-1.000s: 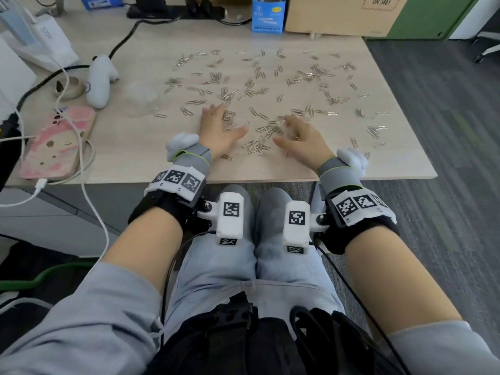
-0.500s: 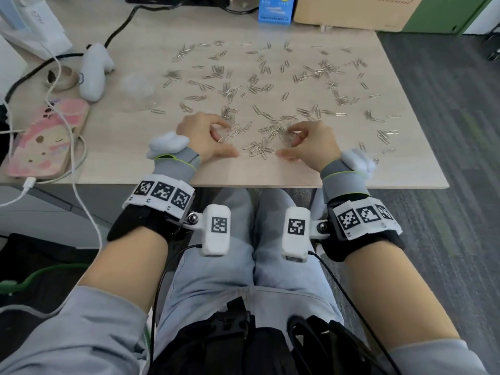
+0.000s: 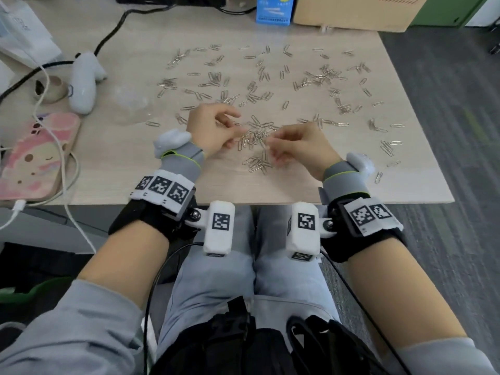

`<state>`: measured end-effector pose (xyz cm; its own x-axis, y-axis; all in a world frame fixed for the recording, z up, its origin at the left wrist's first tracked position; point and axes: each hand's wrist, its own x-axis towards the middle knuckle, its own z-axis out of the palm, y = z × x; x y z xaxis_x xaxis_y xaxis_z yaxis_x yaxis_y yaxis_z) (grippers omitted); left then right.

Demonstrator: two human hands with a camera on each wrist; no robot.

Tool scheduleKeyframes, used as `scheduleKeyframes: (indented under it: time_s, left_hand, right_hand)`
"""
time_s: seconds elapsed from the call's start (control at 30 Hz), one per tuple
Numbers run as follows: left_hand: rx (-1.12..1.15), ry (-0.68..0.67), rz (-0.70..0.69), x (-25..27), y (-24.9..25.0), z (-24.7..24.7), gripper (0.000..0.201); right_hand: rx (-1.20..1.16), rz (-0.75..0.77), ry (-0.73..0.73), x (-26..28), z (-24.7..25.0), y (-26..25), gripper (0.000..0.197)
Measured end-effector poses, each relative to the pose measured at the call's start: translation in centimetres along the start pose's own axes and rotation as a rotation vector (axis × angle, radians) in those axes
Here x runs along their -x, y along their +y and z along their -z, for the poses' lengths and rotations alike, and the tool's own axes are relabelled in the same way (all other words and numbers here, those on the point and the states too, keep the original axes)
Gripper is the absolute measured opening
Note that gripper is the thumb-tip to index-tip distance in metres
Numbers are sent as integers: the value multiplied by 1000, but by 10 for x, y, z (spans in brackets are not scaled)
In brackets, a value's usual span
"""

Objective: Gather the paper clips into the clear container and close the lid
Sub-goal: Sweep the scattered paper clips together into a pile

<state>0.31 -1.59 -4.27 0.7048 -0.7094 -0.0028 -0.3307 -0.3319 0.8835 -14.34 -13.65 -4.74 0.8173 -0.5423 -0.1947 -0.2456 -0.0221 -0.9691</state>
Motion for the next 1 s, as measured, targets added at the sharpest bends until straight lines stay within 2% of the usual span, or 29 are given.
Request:
scheduleKeyframes:
  time_s: [0.1, 0.17, 0.23, 0.3, 0.37, 0.43, 0.57, 0.63, 0.73, 0.83, 0.93, 1.0]
  left_hand:
    - [28, -46, 53, 1, -7, 8, 28]
    - [-16, -135, 65, 2, -11, 10, 29]
    - [-34, -199, 73, 3, -12, 8, 34]
    - [-11, -207, 76, 2, -10, 7, 37]
    - [-6, -201, 65, 2, -6, 6, 38]
    - [-27, -221, 38, 3, -3, 4, 40]
    - [-166, -289, -27, -8, -1, -1, 46]
    - [-190, -248, -53, -17, -1, -8, 38]
    - [-131, -95, -76, -23, 1, -20, 27]
    - [-97, -30, -120, -22, 5, -23, 26]
    - [-102, 155, -162, -17, 1, -5, 28]
    - [-183, 259, -134, -14, -12, 13, 31]
  right_hand:
    - [22, -146, -300, 7, -7, -7, 7]
    - [26, -212, -334, 3, -11, -9, 10]
    - [-27, -217, -244, -5, -14, -10, 11]
    - [-118, -185, -103, -14, -16, -11, 10]
    - [-178, -158, 1, -20, -17, -12, 17]
    - [-193, -147, 46, -24, -18, -14, 24]
    - [-160, -119, 80, -23, -14, -20, 22]
    - [-143, -116, 111, -20, -10, -20, 17]
    - [-148, -118, 200, -21, -7, -17, 7]
    - [-146, -102, 233, -20, -7, -18, 9]
    - [-140, -55, 214, -16, -6, -19, 12]
    - [-133, -14, 236, -15, -6, -19, 12]
